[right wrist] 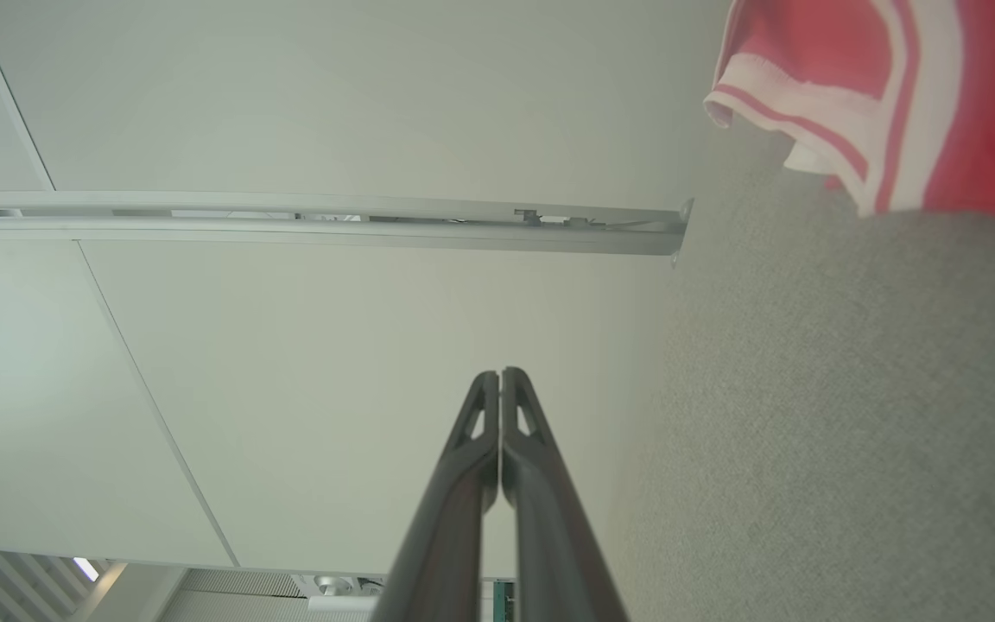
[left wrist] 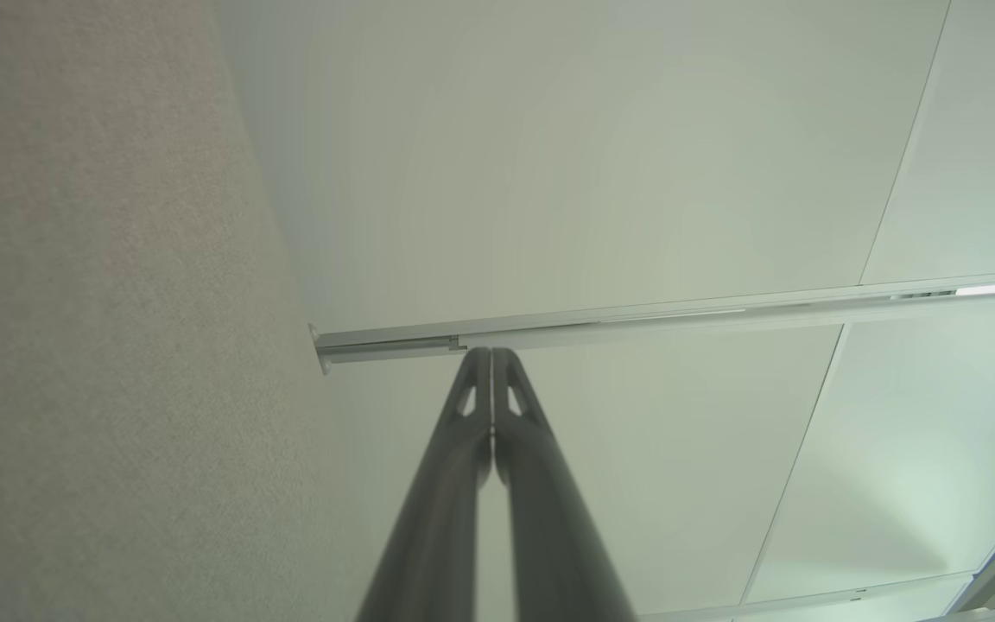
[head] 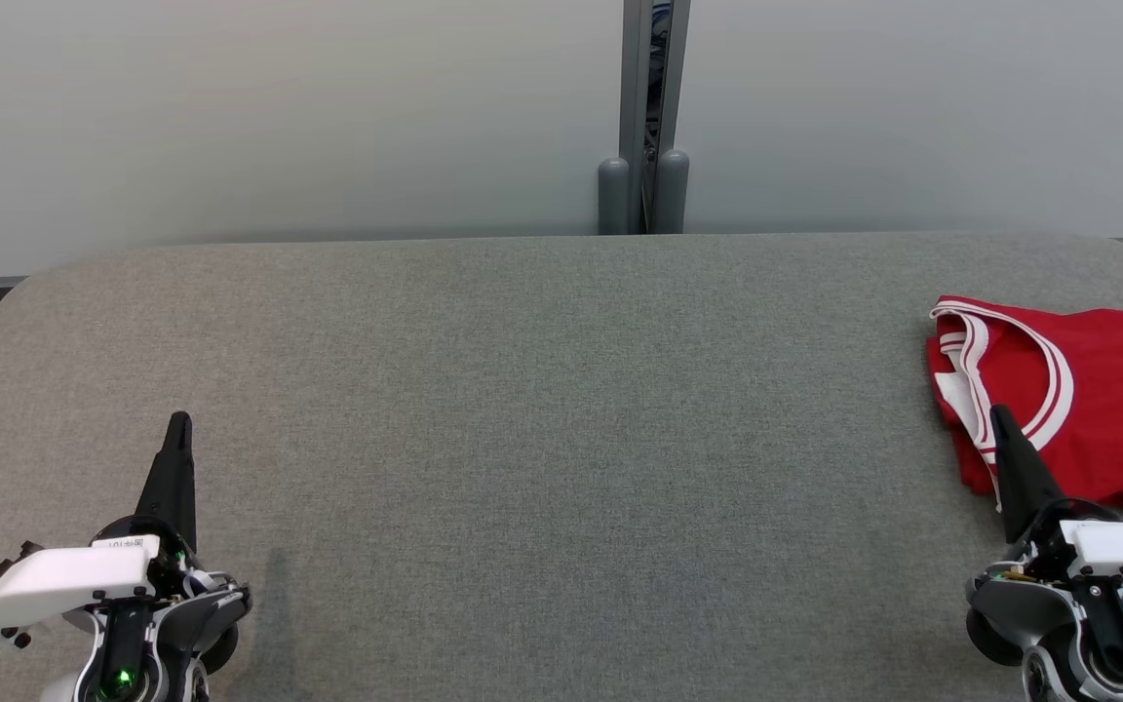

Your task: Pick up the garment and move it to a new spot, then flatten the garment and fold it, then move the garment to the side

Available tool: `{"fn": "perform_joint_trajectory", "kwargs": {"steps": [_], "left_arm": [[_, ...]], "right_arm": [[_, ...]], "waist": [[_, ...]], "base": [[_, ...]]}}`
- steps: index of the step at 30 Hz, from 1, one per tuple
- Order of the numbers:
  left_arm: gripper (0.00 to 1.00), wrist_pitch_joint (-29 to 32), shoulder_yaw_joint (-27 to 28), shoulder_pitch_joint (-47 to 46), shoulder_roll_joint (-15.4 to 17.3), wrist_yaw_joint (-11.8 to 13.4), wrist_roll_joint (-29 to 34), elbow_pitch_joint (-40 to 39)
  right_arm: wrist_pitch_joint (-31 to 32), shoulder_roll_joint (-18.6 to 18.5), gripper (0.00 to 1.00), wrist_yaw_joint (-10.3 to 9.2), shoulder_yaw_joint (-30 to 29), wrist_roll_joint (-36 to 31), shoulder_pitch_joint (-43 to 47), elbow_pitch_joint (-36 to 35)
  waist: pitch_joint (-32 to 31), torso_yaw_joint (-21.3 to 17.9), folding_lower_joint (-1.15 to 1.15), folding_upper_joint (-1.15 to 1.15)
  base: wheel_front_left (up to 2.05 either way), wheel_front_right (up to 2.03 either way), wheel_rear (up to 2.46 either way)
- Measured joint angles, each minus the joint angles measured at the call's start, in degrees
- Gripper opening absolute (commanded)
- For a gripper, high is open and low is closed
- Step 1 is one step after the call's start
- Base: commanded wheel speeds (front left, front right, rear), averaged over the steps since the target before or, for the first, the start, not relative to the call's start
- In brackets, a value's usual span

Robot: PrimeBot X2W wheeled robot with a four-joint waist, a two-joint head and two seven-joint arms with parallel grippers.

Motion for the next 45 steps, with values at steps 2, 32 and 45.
{"fn": "perform_joint_trajectory", "kwargs": {"steps": [2, 32, 45], "left_arm": [[0.00, 0.00, 0.02, 0.00, -0.01, 0.00, 0.00, 0.00], [0.00, 0.07, 0.11, 0.00, -0.07, 0.00, 0.01, 0.00], [0.00, 0.07, 0.14, 0.00, -0.09, 0.00, 0.02, 0.00]], "right_arm": [[0.00, 0.00, 0.00, 0.00, 0.00, 0.00, 0.00, 0.01], [0.00, 0.00, 0.00, 0.00, 0.00, 0.01, 0.00, 0.01], [0.00, 0.00, 0.00, 0.00, 0.01, 0.01, 0.00, 0.01]], "waist": [[0.00, 0.00, 0.00, 0.00], [0.00, 0.00, 0.00, 0.00], [0.00, 0.00, 0.00, 0.00]], "base": [[0.00, 0.00, 0.00], [0.00, 0.00, 0.00], [0.00, 0.00, 0.00]]}}
